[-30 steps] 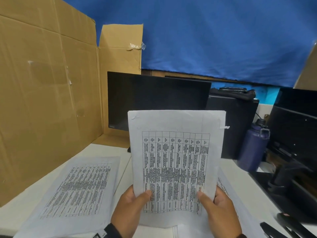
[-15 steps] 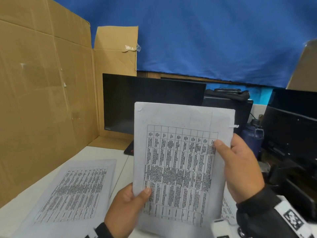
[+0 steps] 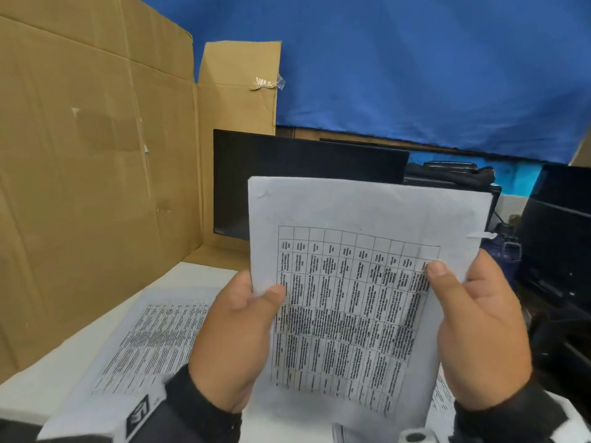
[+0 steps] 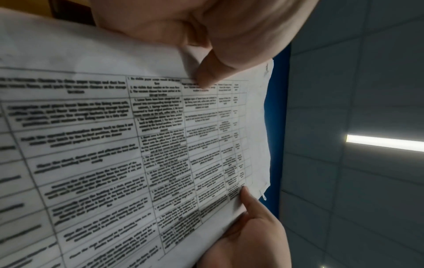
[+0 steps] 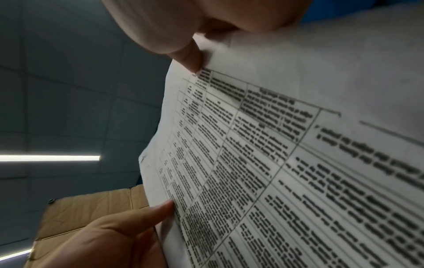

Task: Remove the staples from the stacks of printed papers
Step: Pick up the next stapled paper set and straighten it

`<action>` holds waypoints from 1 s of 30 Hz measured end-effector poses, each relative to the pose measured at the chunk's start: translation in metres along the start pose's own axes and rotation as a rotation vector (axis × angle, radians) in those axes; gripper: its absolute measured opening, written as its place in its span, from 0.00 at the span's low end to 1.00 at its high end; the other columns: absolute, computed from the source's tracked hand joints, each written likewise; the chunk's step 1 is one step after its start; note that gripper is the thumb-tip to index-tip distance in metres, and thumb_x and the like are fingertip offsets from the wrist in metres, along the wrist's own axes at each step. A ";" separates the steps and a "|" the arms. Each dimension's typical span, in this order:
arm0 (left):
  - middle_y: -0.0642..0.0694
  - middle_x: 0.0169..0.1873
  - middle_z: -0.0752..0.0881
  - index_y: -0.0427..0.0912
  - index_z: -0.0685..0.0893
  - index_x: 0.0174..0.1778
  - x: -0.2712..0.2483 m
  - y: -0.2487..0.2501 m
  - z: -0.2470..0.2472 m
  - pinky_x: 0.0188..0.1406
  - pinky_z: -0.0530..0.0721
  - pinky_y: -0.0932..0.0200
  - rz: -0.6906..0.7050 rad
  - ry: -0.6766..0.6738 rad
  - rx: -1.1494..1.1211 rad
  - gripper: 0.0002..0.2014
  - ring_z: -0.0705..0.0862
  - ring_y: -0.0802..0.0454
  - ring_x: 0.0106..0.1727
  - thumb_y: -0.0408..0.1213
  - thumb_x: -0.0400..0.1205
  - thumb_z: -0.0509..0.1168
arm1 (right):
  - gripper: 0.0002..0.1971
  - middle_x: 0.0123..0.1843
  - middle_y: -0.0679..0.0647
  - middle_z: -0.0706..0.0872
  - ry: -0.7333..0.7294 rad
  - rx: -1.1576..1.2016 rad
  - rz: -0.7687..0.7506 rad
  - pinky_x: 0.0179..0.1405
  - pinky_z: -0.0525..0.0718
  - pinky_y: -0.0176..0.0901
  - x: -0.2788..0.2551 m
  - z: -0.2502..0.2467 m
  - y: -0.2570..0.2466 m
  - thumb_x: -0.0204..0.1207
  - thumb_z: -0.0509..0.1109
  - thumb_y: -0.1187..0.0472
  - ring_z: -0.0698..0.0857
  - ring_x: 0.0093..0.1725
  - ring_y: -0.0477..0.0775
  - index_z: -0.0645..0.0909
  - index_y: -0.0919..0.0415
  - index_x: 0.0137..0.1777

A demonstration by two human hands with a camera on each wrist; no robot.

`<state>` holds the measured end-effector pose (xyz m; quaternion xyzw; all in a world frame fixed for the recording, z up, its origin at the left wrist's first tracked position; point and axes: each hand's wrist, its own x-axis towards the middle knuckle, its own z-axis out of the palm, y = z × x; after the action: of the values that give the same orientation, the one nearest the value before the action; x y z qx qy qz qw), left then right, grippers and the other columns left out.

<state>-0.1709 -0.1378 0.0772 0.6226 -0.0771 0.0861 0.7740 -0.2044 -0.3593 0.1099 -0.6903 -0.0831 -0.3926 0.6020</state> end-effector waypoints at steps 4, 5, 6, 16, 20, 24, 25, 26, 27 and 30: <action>0.52 0.53 0.95 0.50 0.91 0.57 0.000 -0.009 0.001 0.74 0.81 0.36 -0.067 0.020 0.020 0.16 0.91 0.48 0.62 0.25 0.86 0.64 | 0.15 0.57 0.51 0.93 -0.011 0.104 0.093 0.61 0.88 0.54 -0.006 0.005 0.019 0.85 0.62 0.71 0.90 0.60 0.55 0.86 0.53 0.58; 0.51 0.53 0.95 0.50 0.92 0.55 0.000 -0.013 0.001 0.75 0.80 0.35 -0.094 0.026 0.022 0.16 0.91 0.47 0.62 0.24 0.85 0.65 | 0.16 0.55 0.52 0.93 0.002 0.112 0.122 0.60 0.89 0.54 -0.009 0.005 0.025 0.84 0.62 0.73 0.90 0.59 0.58 0.86 0.54 0.57; 0.51 0.52 0.95 0.50 0.92 0.53 0.001 -0.017 0.000 0.75 0.80 0.34 -0.114 0.027 0.021 0.16 0.91 0.46 0.62 0.24 0.84 0.66 | 0.15 0.54 0.52 0.93 0.015 0.112 0.144 0.59 0.89 0.56 -0.011 0.006 0.030 0.84 0.62 0.73 0.90 0.59 0.59 0.86 0.55 0.56; 0.50 0.56 0.95 0.55 0.94 0.54 0.000 -0.021 0.006 0.76 0.79 0.36 -0.092 -0.025 0.001 0.16 0.90 0.49 0.65 0.59 0.75 0.77 | 0.14 0.53 0.47 0.94 0.012 0.034 0.166 0.58 0.88 0.53 -0.010 0.006 0.035 0.83 0.65 0.72 0.91 0.55 0.49 0.87 0.55 0.56; 0.51 0.51 0.96 0.62 0.94 0.47 -0.004 -0.016 0.007 0.71 0.83 0.40 0.013 0.090 0.039 0.10 0.92 0.51 0.58 0.55 0.73 0.73 | 0.14 0.52 0.46 0.94 -0.008 0.045 0.119 0.56 0.90 0.47 -0.009 0.004 0.021 0.82 0.66 0.72 0.91 0.56 0.52 0.87 0.53 0.54; 0.43 0.47 0.95 0.62 0.94 0.37 -0.013 0.003 0.007 0.65 0.86 0.40 0.121 0.149 0.057 0.05 0.91 0.49 0.50 0.54 0.70 0.74 | 0.13 0.59 0.53 0.93 -0.142 0.109 0.054 0.62 0.85 0.58 -0.006 -0.007 -0.002 0.83 0.67 0.69 0.90 0.61 0.56 0.86 0.54 0.59; 0.46 0.48 0.95 0.64 0.94 0.36 -0.015 0.007 0.006 0.61 0.87 0.45 0.125 0.140 0.035 0.04 0.92 0.54 0.50 0.51 0.71 0.74 | 0.11 0.58 0.54 0.93 -0.202 0.118 0.060 0.58 0.87 0.54 -0.005 -0.015 -0.007 0.84 0.67 0.66 0.90 0.59 0.54 0.86 0.54 0.59; 0.52 0.46 0.96 0.66 0.94 0.35 -0.015 0.012 0.005 0.55 0.86 0.52 0.125 0.123 0.017 0.06 0.93 0.60 0.48 0.47 0.72 0.73 | 0.09 0.55 0.57 0.92 -0.248 0.099 0.075 0.52 0.88 0.49 -0.002 -0.024 -0.010 0.83 0.66 0.62 0.90 0.55 0.54 0.86 0.56 0.58; 0.56 0.44 0.96 0.67 0.94 0.34 -0.014 0.014 0.002 0.51 0.83 0.57 0.124 0.097 0.012 0.09 0.93 0.64 0.46 0.45 0.74 0.73 | 0.10 0.52 0.60 0.91 -0.270 0.039 0.096 0.47 0.86 0.48 0.002 -0.037 -0.010 0.82 0.65 0.59 0.89 0.51 0.54 0.85 0.59 0.57; 0.57 0.42 0.96 0.61 0.95 0.35 -0.009 0.017 -0.011 0.48 0.84 0.58 0.054 0.038 0.037 0.08 0.94 0.65 0.43 0.43 0.73 0.73 | 0.09 0.48 0.56 0.91 -0.193 -0.402 0.252 0.52 0.83 0.59 0.013 -0.090 0.016 0.84 0.67 0.54 0.88 0.49 0.58 0.86 0.56 0.50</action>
<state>-0.1832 -0.1243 0.0887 0.6326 -0.0775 0.1203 0.7611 -0.2261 -0.4483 0.1030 -0.8353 0.0262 -0.2554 0.4861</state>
